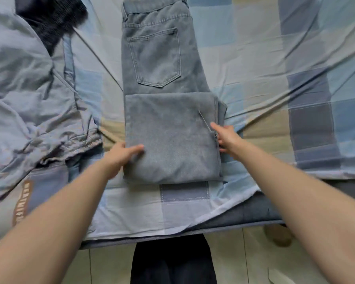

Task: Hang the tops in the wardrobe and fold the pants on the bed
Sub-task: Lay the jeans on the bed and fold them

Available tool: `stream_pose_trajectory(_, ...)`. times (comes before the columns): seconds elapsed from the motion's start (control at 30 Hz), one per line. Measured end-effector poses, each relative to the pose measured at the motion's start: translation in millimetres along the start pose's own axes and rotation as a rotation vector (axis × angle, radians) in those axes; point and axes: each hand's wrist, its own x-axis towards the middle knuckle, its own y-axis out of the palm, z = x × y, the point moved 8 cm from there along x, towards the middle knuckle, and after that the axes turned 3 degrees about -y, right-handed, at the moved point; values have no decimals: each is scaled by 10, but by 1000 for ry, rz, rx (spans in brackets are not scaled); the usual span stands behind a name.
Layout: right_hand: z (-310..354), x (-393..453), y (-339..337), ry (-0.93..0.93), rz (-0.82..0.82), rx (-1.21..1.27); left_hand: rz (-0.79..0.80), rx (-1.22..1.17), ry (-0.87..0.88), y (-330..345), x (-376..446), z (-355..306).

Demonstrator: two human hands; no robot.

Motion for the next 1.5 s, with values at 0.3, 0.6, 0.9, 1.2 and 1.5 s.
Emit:
stream_pose_trajectory(0.3, -619, -372, 51, -196, 15, -75, 49, 9, 38, 140, -337, 183)
stream_pose_trajectory(0.6, -1306, -697, 86, 6, 250, -200, 148, 141, -117, 202, -696, 824)
stream_pose_trajectory(0.9, -1364, -645, -9, 135, 230, -405, -301, 473, -69, -92, -806, 682)
stream_pose_trajectory(1.2, -97, -33, -615, -215, -165, -370, -108, 1040, 730, 1401, -461, -1012)
stream_pose_trajectory(1.5, 148, 66, -252, -219, 122, -660, 155, 1096, 614, 1765, -662, -917)
